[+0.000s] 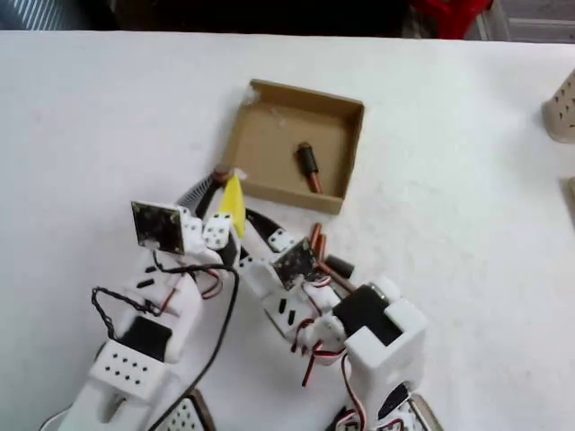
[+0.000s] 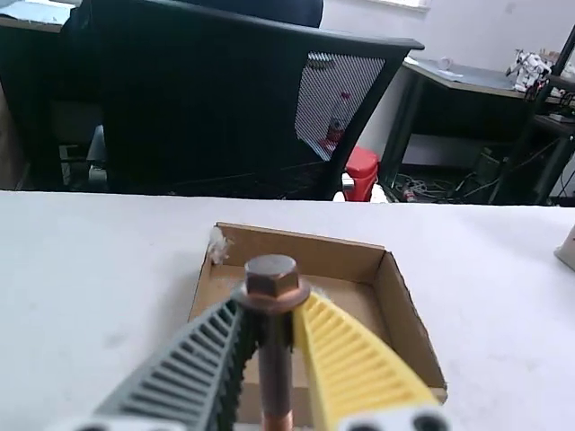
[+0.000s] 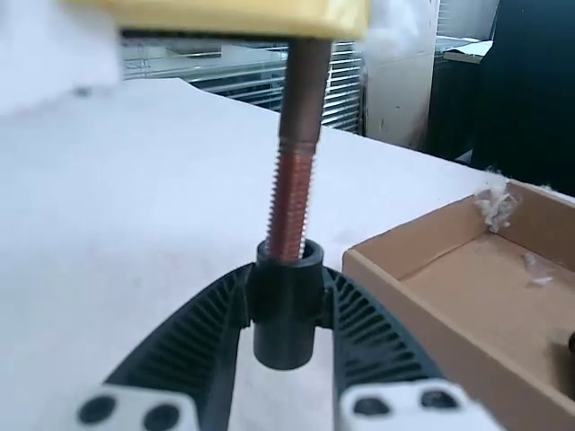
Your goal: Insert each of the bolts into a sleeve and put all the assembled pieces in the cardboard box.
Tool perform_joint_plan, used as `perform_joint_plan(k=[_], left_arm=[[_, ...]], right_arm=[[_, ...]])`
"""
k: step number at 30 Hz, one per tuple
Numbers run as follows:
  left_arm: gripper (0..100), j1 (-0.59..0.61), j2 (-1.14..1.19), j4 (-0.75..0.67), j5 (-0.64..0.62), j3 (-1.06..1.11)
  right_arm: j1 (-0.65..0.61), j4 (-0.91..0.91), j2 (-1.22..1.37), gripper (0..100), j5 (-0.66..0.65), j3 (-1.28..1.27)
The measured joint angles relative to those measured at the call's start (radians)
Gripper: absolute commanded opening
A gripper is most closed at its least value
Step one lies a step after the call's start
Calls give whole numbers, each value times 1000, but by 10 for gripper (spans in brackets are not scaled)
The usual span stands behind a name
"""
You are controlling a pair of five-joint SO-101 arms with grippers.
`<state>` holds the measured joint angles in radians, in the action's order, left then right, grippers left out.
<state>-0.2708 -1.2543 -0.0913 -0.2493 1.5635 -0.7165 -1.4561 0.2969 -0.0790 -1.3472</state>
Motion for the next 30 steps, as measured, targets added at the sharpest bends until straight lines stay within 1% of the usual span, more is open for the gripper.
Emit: perform_joint_plan(k=[8, 16, 25, 30], left_arm=[[23, 0, 0, 0, 0, 5], [23, 0, -8, 0, 2, 5], [23, 2, -6, 0, 2, 6], [23, 0, -14, 0, 3, 49]], right_arm=[[0, 0, 2, 16, 0, 0], [-3, -81, 2, 16, -2, -20], [2, -89, 2, 16, -2, -21], [11, -87, 2, 16, -2, -23]])
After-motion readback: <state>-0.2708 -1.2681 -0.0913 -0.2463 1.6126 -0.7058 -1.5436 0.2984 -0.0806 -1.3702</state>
